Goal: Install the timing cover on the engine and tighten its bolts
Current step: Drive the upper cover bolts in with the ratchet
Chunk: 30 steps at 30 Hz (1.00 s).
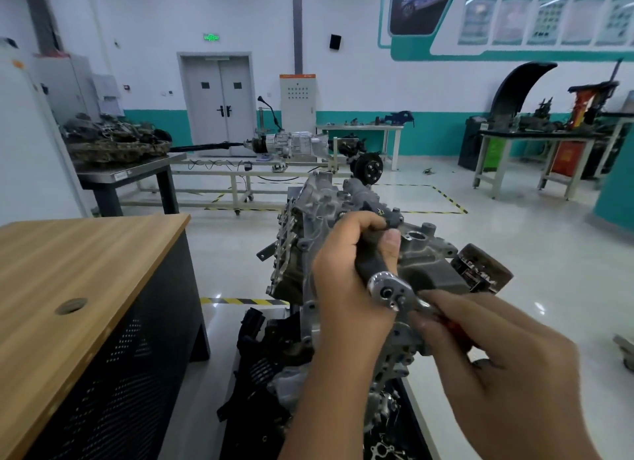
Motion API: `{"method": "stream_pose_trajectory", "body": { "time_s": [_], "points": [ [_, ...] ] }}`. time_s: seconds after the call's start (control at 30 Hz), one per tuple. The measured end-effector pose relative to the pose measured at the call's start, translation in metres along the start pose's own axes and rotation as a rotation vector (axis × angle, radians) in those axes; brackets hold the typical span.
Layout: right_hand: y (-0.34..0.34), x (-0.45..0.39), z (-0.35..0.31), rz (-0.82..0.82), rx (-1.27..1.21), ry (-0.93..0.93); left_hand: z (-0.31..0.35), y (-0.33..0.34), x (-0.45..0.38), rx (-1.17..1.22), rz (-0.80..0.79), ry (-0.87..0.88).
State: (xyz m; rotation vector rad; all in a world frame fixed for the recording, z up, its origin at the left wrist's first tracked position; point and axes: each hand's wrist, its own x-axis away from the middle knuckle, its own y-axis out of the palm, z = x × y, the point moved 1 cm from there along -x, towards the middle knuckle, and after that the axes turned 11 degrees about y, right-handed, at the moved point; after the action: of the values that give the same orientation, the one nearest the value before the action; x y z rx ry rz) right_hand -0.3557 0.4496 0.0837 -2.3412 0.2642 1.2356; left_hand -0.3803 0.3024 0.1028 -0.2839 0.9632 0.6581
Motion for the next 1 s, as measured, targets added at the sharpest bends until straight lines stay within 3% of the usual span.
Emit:
{"method": "stream_pose_trajectory", "body": {
  "time_s": [0.1, 0.17, 0.23, 0.33, 0.43, 0.57, 0.67, 0.8, 0.87, 1.0],
  "points": [
    [-0.004, -0.013, 0.007, 0.038, 0.046, -0.035, 0.002, -0.007, 0.024, 0.09, 0.22, -0.338],
    [-0.004, -0.014, 0.007, 0.035, 0.047, -0.071, 0.009, -0.014, 0.041, 0.534, 0.302, -0.624],
    [-0.003, -0.01, 0.008, -0.009, 0.025, -0.077, 0.023, -0.018, 0.043, 1.071, 0.145, -0.908],
    [-0.002, -0.002, 0.012, -0.105, -0.121, 0.095, 0.027, -0.023, 0.037, 1.438, -0.025, -1.044],
    [-0.01, -0.013, 0.007, -0.148, -0.074, 0.111, 0.027, -0.02, 0.033, 1.527, 0.026, -1.118],
    [-0.035, -0.052, 0.011, 0.023, 0.195, 0.061, 0.032, -0.009, 0.032, 1.361, 0.1, -1.125],
    [-0.026, -0.036, 0.009, 0.092, 0.267, 0.102, 0.035, -0.004, 0.024, 1.292, 0.116, -1.111],
    [0.0, 0.007, -0.003, -0.133, 0.026, 0.144, 0.03, -0.009, 0.014, 1.503, 0.058, -1.118],
    [-0.005, -0.005, -0.005, -0.161, -0.009, 0.148, 0.028, -0.012, 0.012, 1.613, 0.076, -1.125],
    [-0.027, -0.04, -0.014, 0.114, 0.148, 0.137, 0.026, -0.009, 0.013, 1.375, 0.087, -1.039]
  ]
}}
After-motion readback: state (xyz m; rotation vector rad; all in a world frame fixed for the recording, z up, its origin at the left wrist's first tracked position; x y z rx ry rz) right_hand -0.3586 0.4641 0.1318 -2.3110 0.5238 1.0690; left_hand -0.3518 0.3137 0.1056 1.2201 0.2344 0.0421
